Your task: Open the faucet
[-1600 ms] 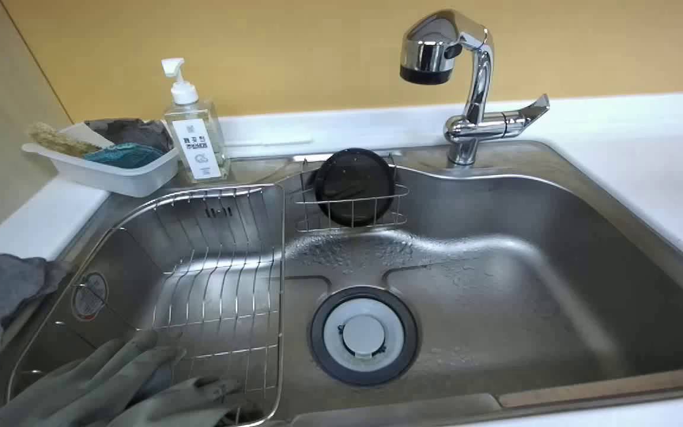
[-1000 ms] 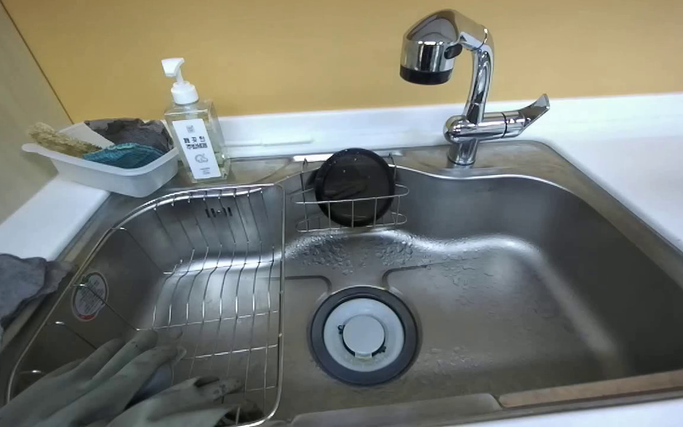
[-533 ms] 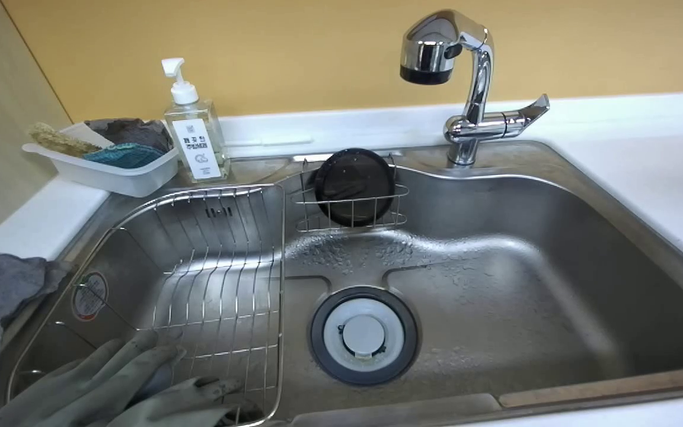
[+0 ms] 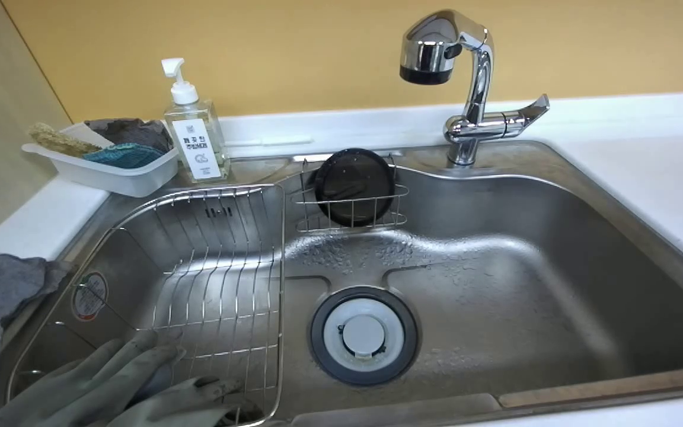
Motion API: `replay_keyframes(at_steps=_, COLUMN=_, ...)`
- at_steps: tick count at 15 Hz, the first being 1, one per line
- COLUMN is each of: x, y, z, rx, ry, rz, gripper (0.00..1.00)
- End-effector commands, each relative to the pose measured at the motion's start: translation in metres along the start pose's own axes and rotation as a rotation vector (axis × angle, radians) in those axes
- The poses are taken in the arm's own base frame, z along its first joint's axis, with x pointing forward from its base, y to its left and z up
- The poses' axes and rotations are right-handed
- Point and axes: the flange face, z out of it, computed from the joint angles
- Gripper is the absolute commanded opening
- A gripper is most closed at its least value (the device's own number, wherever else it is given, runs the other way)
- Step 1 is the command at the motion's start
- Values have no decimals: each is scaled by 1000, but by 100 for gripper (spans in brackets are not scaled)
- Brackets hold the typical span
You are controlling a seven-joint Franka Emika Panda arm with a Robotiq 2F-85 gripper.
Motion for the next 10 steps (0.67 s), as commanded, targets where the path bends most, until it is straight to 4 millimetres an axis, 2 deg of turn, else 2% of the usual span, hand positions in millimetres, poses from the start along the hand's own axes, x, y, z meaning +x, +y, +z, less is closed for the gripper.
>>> replay_keyframes(at_steps=1, x=28, y=-24, z=24, rx=-31, ry=133, rz=45, gripper=100)
replay_keyframes(at_steps=5, x=46, y=-44, z=57, rx=-38, ry=263, rz=56, gripper=100)
replay_keyframes(at_steps=10, x=62, y=-46, z=87, rx=-61, ry=344, rz=60, gripper=100)
